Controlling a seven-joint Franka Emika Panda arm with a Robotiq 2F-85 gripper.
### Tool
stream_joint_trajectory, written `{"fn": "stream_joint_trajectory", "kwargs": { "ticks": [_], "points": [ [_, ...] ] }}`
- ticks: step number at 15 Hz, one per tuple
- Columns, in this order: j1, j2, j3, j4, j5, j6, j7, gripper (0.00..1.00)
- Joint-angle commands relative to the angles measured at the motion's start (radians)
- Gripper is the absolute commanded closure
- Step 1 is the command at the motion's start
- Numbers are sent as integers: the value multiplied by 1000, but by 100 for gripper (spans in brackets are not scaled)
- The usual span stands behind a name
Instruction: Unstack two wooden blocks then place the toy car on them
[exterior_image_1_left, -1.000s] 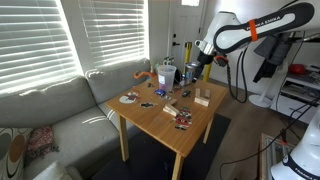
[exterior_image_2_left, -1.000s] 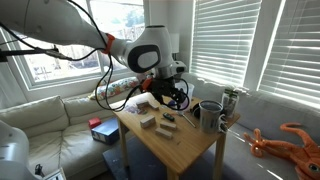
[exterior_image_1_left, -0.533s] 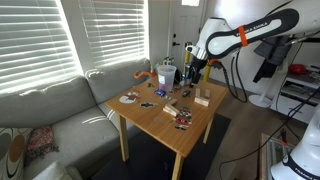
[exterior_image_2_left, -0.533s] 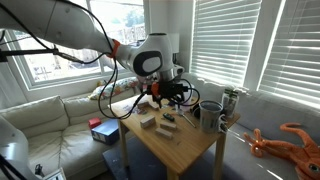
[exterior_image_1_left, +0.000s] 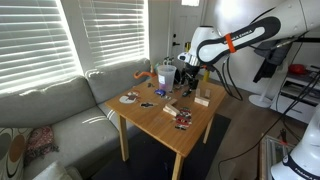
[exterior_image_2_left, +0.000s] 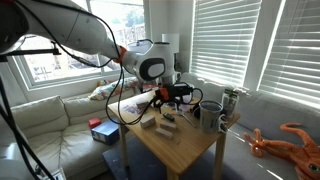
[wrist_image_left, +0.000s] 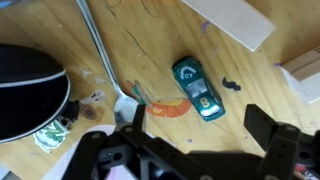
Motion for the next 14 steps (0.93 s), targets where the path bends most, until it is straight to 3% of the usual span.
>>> {"fn": "stream_joint_trajectory", "kwargs": {
  "ticks": [1,2,3,4,12,14],
  "points": [
    [-16,23,20,30,12,-46,-75,8],
    [-17,24,22,29,6,-50,-79,11],
    [-19,27,22,29,6,-53,-87,30],
    [-20,28,22,28,5,-58,-95,39],
    [-31,7,14,28,30,-103,-91,95],
    [-44,-19,6,22,37,-111,-72,93]
  ]
}}
